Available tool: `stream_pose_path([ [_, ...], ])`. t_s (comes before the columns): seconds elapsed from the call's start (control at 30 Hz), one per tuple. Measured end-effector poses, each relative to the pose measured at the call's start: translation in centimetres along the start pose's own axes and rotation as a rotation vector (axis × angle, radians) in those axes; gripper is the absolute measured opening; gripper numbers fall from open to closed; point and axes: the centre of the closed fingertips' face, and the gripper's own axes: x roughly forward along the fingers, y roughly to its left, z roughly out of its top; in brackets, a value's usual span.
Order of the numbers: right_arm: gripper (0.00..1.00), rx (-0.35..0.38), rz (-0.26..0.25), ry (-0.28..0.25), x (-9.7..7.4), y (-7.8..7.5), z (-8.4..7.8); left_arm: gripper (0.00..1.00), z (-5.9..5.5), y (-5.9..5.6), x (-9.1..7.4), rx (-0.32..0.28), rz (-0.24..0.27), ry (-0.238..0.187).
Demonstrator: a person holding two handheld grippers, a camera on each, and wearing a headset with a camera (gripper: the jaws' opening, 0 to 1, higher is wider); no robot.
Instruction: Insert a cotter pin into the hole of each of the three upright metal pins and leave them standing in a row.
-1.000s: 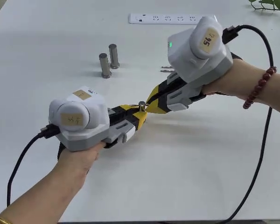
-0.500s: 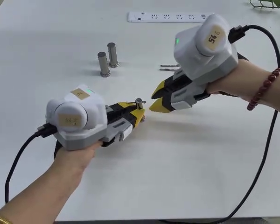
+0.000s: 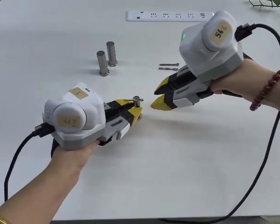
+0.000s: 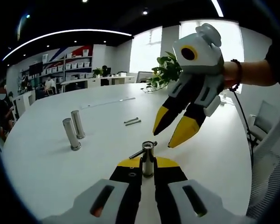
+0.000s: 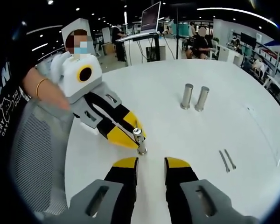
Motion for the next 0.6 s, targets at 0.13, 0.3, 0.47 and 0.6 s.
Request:
stream_pose_path([
  [0.13,0.24,0.034,-0.011,-0.027,-0.3,-0.1,0.3,0.07,0.2,0.5,-0.2,0.006,0.009,0.0],
  [0.3,0.29,0.048,-0.024,-0.04,-0.5,-0.2,0.5,0.07,0.3,1.7,-0.7,0.033,0.02,0.008],
  [0.47,0.31,0.065,-0.029,-0.05,-0.7,-0.1,0.7,0.07,0.3,2.8,-1.0,0.052,0.023,0.019],
  [0.6,0.32,0.077,-0.035,-0.057,-0.9,-0.1,0.8,0.07,0.4,3.8,-1.2,0.073,0.028,0.028],
])
